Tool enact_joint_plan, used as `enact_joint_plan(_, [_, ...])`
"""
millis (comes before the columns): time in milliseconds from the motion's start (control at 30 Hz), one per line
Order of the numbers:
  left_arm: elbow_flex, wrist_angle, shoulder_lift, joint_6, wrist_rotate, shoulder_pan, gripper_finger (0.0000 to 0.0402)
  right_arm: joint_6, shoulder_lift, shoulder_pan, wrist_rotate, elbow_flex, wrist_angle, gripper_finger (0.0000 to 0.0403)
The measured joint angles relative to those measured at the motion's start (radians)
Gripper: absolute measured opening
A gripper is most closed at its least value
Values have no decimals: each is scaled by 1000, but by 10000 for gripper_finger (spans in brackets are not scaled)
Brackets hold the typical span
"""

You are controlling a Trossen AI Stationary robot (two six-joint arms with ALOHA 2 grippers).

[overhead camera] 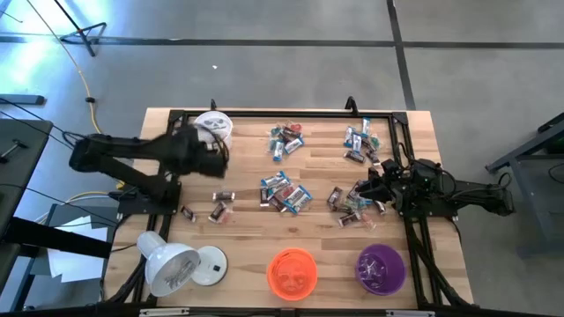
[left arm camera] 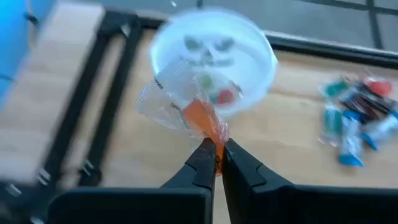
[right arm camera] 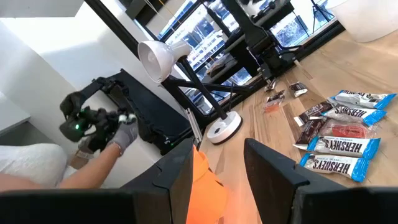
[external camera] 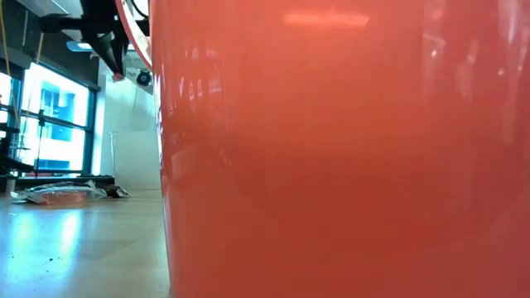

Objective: Organize candy in baskets
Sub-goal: Put the orange gummy into the white bucket

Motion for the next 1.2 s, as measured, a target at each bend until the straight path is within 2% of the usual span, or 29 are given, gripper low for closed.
enact_joint_plan(200, [18, 81, -50, 342, -11, 206, 5, 0, 0, 0, 0, 0, 0, 138])
enact_joint_plan(367, [41, 213, -89, 619, -9, 350, 5, 0, 0, 0, 0, 0, 0, 138])
enact_joint_plan(600, [73, 397, -116, 948, 62, 529, 5, 0, 0, 0, 0, 0, 0, 138])
enact_joint_plan(900, [74, 475, -85, 1159, 319, 750, 5, 0, 0, 0, 0, 0, 0, 138])
enact_joint_plan(1200, [74, 475, -6, 1240, 464, 877, 5, 0, 0, 0, 0, 0, 0, 138])
